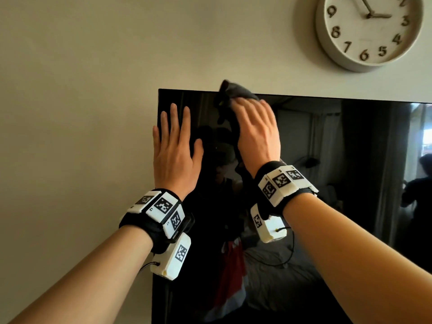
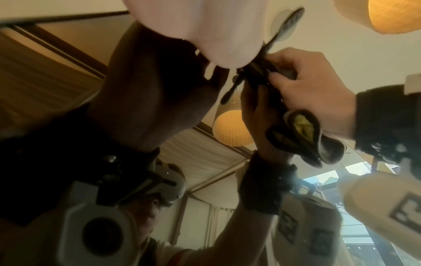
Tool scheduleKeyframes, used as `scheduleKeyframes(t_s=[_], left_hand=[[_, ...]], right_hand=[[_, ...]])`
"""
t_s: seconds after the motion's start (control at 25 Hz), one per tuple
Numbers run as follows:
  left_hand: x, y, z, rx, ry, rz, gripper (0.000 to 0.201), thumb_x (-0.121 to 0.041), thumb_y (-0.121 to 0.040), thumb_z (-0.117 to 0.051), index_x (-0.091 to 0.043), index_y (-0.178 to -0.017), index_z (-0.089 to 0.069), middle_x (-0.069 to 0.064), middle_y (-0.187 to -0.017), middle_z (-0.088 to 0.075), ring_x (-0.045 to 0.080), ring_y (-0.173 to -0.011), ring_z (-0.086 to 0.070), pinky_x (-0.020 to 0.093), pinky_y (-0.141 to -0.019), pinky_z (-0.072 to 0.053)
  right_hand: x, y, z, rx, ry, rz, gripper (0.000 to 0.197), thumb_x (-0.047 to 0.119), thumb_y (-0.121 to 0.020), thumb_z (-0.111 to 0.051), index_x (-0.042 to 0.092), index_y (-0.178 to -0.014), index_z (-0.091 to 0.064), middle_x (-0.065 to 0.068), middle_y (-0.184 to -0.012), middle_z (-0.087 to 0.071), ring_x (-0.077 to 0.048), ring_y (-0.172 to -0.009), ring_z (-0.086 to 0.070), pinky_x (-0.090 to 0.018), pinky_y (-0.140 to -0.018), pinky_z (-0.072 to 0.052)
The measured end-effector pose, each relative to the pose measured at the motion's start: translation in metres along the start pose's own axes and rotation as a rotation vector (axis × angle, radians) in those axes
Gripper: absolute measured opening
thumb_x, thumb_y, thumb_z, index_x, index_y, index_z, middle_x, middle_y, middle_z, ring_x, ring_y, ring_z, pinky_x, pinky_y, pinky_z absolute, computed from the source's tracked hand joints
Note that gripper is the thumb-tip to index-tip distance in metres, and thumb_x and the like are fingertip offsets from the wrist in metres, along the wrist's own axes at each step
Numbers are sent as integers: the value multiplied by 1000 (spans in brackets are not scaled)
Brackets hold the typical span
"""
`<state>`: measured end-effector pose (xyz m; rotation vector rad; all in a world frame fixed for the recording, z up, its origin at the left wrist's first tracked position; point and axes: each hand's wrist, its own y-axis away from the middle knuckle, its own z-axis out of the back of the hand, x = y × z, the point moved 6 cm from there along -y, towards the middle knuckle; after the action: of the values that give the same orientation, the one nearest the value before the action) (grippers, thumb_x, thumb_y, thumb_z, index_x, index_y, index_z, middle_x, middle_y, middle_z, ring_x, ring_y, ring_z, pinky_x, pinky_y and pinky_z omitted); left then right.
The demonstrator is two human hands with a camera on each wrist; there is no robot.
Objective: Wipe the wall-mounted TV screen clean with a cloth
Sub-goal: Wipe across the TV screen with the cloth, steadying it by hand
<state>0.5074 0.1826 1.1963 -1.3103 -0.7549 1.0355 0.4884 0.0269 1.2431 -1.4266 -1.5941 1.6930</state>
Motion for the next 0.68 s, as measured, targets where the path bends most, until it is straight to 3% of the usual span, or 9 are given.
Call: scheduleKeyframes(t_s=[0.08,0.16,0.28,0.36,0.44,0.56,0.6,0.68], left_hand=[[-11,3,-4,23,-21,-2,82,-55,-95,-30,-9,-160,-7,17,-167,0,30,-155,1,36,-124,5],[-20,4,-9,57,-40,3,97,-65,-90,-39,-8,-159,-4,18,-167,3,33,-154,3,40,-124,4],[-37,6,-15,93,-68,-13,112,-79,-81,-46,-14,-161,-1,14,-167,5,41,-152,5,53,-122,4],[-47,7,-21,127,-123,-21,120,-89,-74,-43,-21,-161,2,10,-168,6,48,-150,9,63,-117,8],[-49,8,-26,153,-171,-9,123,-94,-68,-40,-25,-160,3,6,-168,8,50,-149,12,69,-114,8],[-46,9,-27,149,-172,-8,123,-97,-66,-36,-27,-161,-1,3,-169,6,49,-149,12,72,-113,5],[-46,9,-27,147,-169,-6,123,-97,-65,-36,-28,-161,-1,3,-169,5,49,-150,11,72,-112,5],[-46,9,-27,146,-172,3,123,-97,-64,-35,-29,-161,-2,2,-169,5,48,-150,11,72,-112,4]], right_hand=[[-5,4,1,-1,-4,-60,42,3,-88,-42,-4,-125,-60,-19,-127,-61,-34,-121,-56,-48,-111,-36],[-6,15,-1,53,-10,37,42,3,-90,-43,-5,-129,-57,-20,-132,-58,-33,-126,-53,-49,-113,-34],[-35,15,11,43,27,-130,41,-1,-89,-47,-3,-129,-56,-21,-138,-53,-34,-131,-48,-45,-117,-24],[-37,22,15,64,87,-112,42,5,-94,-48,-2,-135,-51,-21,-142,-48,-36,-134,-43,-46,-118,-22],[-40,31,14,175,106,-7,50,10,-96,-48,8,-145,-41,-17,-147,-43,-34,-138,-37,-45,-119,-19],[-74,31,27,196,153,-185,59,10,-93,-46,21,-150,-34,-14,-153,-34,-33,-144,-28,-44,-120,-12],[-76,32,29,196,170,-155,59,11,-93,-46,21,-150,-36,-15,-154,-33,-34,-143,-27,-46,-120,-13],[-69,39,26,278,165,55,59,13,-93,-45,19,-150,-34,-13,-155,-32,-33,-143,-28,-47,-121,-15]])
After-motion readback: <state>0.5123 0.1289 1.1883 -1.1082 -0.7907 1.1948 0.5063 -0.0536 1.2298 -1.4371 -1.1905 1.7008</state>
